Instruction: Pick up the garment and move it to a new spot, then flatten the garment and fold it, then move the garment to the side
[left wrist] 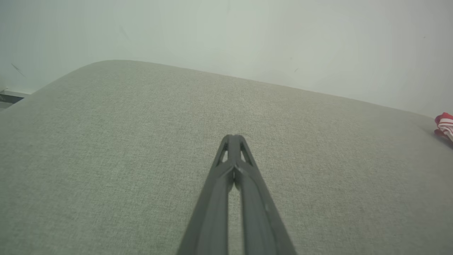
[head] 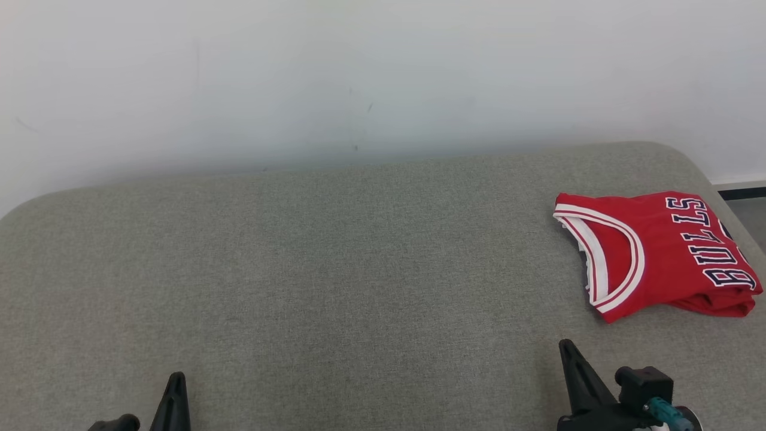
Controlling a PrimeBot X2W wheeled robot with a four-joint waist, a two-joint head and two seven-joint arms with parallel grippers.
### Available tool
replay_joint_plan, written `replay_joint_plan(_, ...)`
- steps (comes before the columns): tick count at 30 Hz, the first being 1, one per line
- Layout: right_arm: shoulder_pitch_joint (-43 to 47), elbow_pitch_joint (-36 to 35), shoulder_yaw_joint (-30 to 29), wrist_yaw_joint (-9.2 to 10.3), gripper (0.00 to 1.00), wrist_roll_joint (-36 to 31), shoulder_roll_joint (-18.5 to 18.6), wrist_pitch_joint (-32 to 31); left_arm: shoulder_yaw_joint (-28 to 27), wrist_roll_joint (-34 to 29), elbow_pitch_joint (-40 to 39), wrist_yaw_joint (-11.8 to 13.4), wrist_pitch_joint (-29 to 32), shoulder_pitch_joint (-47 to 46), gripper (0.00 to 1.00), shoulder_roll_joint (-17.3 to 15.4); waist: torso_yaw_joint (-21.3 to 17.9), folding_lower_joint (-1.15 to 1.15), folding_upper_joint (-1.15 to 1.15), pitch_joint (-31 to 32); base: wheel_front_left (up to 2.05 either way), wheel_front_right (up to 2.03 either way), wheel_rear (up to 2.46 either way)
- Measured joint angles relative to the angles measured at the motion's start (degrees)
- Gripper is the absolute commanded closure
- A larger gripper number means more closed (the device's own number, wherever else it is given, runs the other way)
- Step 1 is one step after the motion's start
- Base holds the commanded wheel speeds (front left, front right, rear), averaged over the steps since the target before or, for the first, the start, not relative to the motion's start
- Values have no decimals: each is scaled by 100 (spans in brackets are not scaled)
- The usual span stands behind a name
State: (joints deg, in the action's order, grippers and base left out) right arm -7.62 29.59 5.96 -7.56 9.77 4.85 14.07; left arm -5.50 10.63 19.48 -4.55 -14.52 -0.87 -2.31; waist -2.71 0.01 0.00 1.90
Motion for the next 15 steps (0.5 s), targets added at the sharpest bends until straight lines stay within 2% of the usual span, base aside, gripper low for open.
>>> replay_joint_plan(15,25,-299,-253,0,100,1684,-33,-408,-24,1690,-78,-54,437,-27,100,1,35,0,0,-27,0,0,0)
